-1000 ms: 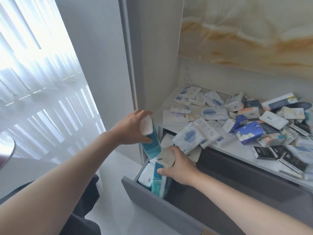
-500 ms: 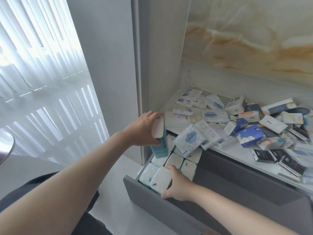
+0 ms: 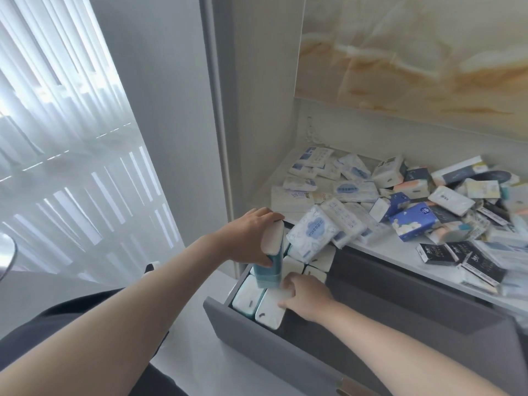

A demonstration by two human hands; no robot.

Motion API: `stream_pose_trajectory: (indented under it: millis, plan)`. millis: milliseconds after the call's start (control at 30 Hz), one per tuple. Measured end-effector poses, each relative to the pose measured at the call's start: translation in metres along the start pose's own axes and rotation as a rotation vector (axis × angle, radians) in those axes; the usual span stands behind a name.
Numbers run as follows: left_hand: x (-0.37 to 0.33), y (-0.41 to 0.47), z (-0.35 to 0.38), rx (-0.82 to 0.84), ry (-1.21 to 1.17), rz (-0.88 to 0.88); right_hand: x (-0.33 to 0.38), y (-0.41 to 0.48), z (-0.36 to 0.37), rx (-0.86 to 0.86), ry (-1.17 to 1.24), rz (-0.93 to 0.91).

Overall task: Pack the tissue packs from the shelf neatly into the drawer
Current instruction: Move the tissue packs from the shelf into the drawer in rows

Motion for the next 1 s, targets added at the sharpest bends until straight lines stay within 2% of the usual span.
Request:
stream_pose_trajectory:
  millis: [67, 167, 267, 367, 467, 600, 700, 833, 900, 1000]
  plan:
    - [-0.004, 0.001, 0.001, -0.002, -0.009, 0.010, -0.007, -0.001, -0.007, 0.029, 0.139, 0.022]
    - [-0.016, 0.004, 0.002, 0.003, -0.036, 0.044, -0.014, -0.005, -0.042, -0.073, 0.366, 0.025]
    - [-0.032, 0.009, 0.010, 0.053, -0.115, 0.063, -0.005, -0.014, -0.079, -0.025, 0.540, -0.095]
    - [-0.050, 0.014, 0.024, 0.107, -0.221, 0.054, 0.004, -0.027, -0.098, 0.081, 0.506, -0.185]
    - [-0.061, 0.014, 0.036, 0.120, -0.313, 0.045, -0.004, -0.039, -0.101, 0.046, 0.414, -0.116]
    - [-0.057, 0.013, 0.055, 0.225, -0.345, 0.004, -0.016, -0.051, -0.100, 0.016, 0.480, -0.082]
    - [-0.049, 0.008, 0.080, 0.404, -0.276, -0.060, -0.023, -0.058, -0.094, 0.096, 0.499, -0.080]
    - [-0.042, 0.008, 0.104, 0.396, -0.122, -0.076, -0.031, -0.066, -0.083, 0.178, 0.329, -0.094]
    - [-0.034, 0.007, 0.118, 0.441, 0.054, -0.050, -0.031, -0.068, -0.076, 0.169, 0.210, -0.091]
    - [-0.018, 0.002, 0.135, 0.533, 0.278, -0.032, -0.028, -0.066, -0.055, 0.146, 0.160, -0.099]
Point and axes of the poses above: each hand's wrist, its own y-axis towards the middle knuckle, its own z-axis out of the palm, x = y × z, the point moved 7 cm from there along y, towards the middle knuckle, and after that the axes turned 4 degrees about -z, right-handed, at the moved point
